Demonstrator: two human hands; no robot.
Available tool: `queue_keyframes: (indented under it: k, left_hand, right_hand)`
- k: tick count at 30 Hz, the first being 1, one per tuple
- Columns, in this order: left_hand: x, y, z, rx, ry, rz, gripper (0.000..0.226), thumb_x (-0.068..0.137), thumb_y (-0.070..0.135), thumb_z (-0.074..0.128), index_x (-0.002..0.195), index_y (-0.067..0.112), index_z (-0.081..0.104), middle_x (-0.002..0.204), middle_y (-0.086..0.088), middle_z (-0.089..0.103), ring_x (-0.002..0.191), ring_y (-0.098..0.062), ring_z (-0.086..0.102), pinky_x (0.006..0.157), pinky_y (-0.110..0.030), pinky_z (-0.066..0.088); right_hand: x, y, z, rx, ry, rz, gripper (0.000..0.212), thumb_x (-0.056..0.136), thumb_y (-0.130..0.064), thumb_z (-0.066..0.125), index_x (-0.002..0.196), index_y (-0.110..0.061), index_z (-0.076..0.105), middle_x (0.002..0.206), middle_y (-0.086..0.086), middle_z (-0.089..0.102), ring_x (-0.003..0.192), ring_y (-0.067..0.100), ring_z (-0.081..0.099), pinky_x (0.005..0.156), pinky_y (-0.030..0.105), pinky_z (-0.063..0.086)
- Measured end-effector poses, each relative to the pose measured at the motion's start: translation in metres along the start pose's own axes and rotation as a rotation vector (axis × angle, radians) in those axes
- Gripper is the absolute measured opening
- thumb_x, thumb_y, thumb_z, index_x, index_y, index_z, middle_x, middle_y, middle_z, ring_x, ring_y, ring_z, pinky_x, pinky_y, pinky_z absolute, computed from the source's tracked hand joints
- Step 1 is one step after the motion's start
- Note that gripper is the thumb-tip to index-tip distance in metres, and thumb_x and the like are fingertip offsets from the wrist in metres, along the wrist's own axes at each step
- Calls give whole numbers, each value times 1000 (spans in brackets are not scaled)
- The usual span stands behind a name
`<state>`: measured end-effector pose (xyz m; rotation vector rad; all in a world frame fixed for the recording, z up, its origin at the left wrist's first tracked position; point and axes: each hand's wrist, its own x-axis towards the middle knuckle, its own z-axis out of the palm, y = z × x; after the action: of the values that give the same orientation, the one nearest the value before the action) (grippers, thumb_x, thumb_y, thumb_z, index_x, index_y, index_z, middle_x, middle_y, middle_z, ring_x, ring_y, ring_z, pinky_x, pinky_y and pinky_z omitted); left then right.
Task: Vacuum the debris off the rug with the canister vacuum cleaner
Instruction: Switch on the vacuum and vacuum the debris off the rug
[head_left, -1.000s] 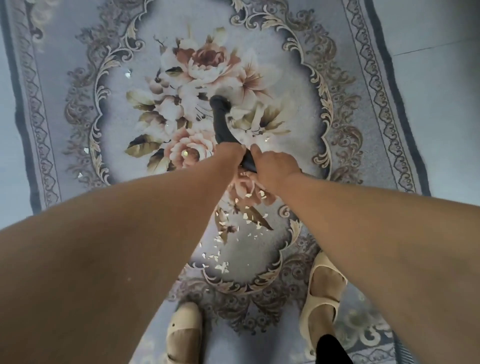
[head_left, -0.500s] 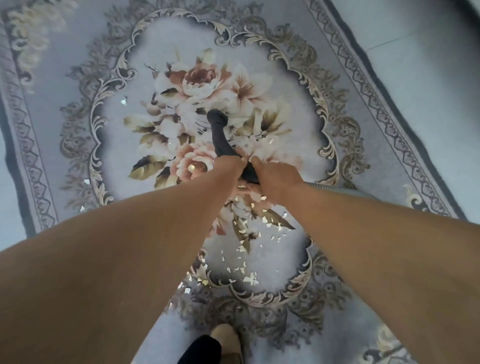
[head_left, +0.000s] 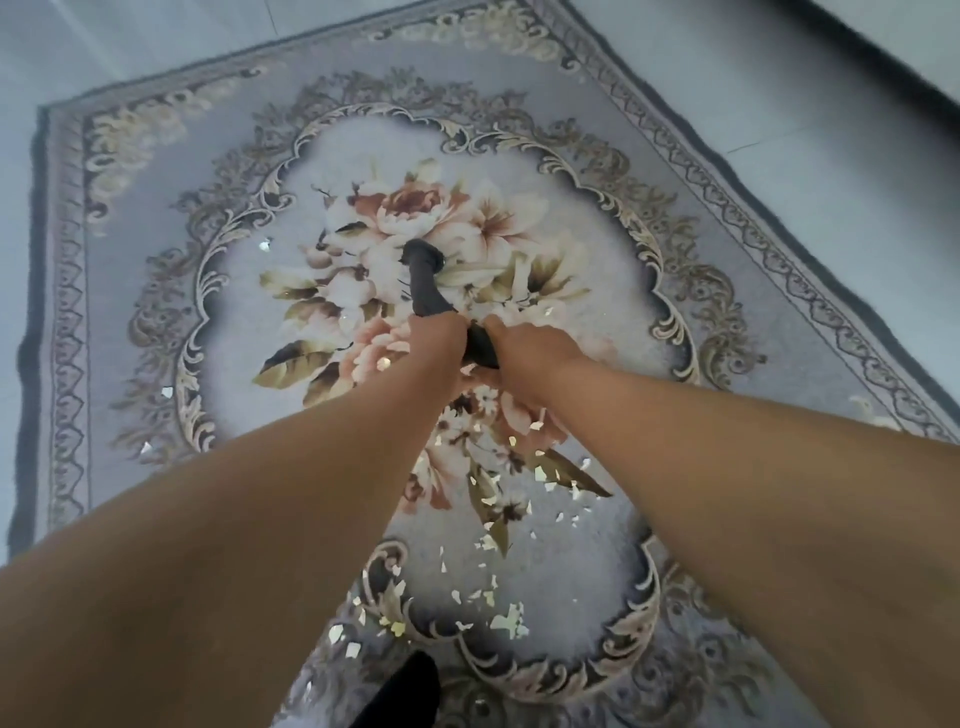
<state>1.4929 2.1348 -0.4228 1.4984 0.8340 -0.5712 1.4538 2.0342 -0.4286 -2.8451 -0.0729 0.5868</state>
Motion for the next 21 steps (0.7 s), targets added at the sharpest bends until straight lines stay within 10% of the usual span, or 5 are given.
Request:
queue_keyframes:
  k: [6, 15, 21]
  left_hand:
    - [-29, -37, 21, -3, -8, 277, 58, 93, 19, 54, 144, 17, 26, 135, -11, 49, 116, -33, 53, 98, -51, 47]
    - [-100, -72, 65, 264, -152, 416, 80, 97, 35, 52, 155, 19, -1, 141, -18, 46, 120, -38, 51, 95, -37, 45]
    - [-92, -50, 90, 355, -159, 349, 83, 101, 36, 44, 153, 10, -15, 147, -13, 41, 124, -30, 47, 99, -36, 37]
  right_hand:
    - [-32, 24, -2, 152, -13, 4, 45, 91, -54, 55, 113, -16, 43, 87, 1, 53, 75, 24, 53, 65, 35, 40]
    - [-118, 73, 4, 997, 13, 151, 34, 96, -37, 56, 74, -12, 57, 64, 6, 60, 49, 16, 55, 52, 24, 49]
    - [-94, 85, 3, 1048, 103, 272, 39, 91, -41, 57, 63, -15, 62, 62, 2, 64, 60, 22, 56, 71, 38, 50]
